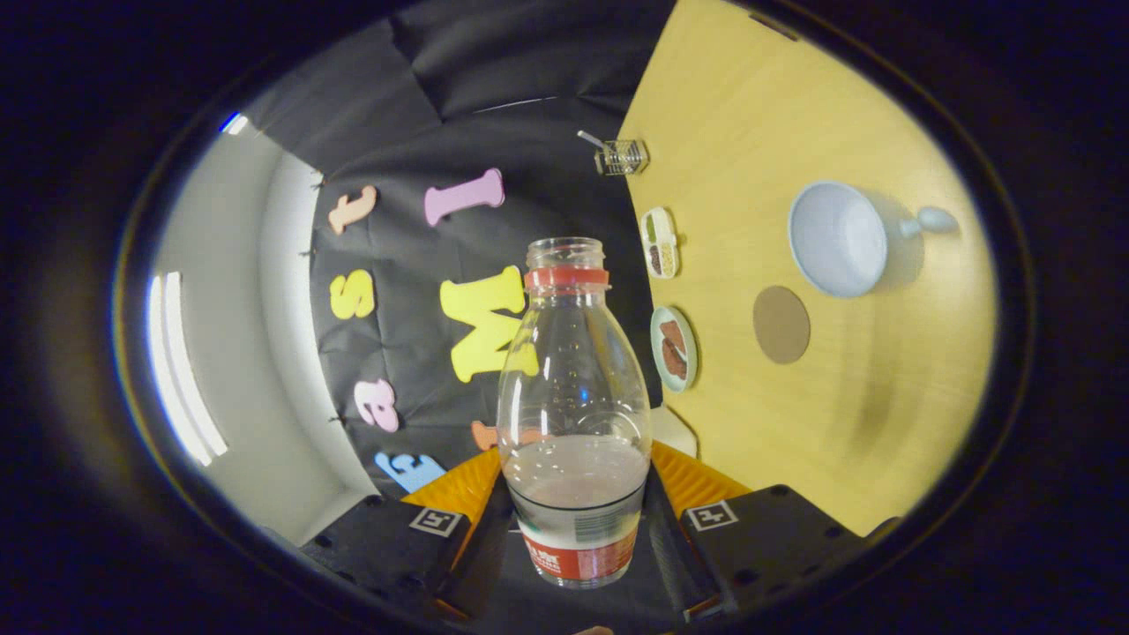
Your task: Take the bottle from table, then pour the juice into the cup, finally place the bottle on the coaster
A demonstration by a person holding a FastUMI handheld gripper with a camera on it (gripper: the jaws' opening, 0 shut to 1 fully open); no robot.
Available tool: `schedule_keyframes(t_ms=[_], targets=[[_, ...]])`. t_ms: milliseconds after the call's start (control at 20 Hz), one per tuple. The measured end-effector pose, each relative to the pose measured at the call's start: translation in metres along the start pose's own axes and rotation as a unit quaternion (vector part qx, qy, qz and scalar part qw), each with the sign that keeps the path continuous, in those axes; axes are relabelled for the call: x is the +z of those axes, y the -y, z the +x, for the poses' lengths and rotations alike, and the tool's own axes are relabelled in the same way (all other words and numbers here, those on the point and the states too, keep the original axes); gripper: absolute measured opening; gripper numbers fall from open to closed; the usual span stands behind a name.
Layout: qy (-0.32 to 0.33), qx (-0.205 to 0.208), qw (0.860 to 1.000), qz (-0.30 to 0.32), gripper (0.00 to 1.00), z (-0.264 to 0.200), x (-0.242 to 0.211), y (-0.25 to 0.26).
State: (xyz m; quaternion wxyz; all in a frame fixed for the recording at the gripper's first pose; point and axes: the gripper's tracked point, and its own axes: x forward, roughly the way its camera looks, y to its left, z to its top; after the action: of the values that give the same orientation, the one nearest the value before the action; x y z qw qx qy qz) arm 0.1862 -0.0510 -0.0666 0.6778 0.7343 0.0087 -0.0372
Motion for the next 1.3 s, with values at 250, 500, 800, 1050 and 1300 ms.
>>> schedule_keyframes(t_ms=[250,500,800,1050,1300], targets=[[0.008,0.003,0.98,-0.199,0.77,0.006,0.013,-0.02],[0.028,-0.002,0.937,-0.347,0.78,0.008,0.034,-0.036],[0.014,0.01,0.847,-0.531,0.78,0.035,0.047,-0.038],[0.021,-0.034,0.774,-0.632,0.79,0.068,0.066,-0.009],[0.014,-0.046,0.733,-0.679,0.79,0.1,0.068,0.018]])
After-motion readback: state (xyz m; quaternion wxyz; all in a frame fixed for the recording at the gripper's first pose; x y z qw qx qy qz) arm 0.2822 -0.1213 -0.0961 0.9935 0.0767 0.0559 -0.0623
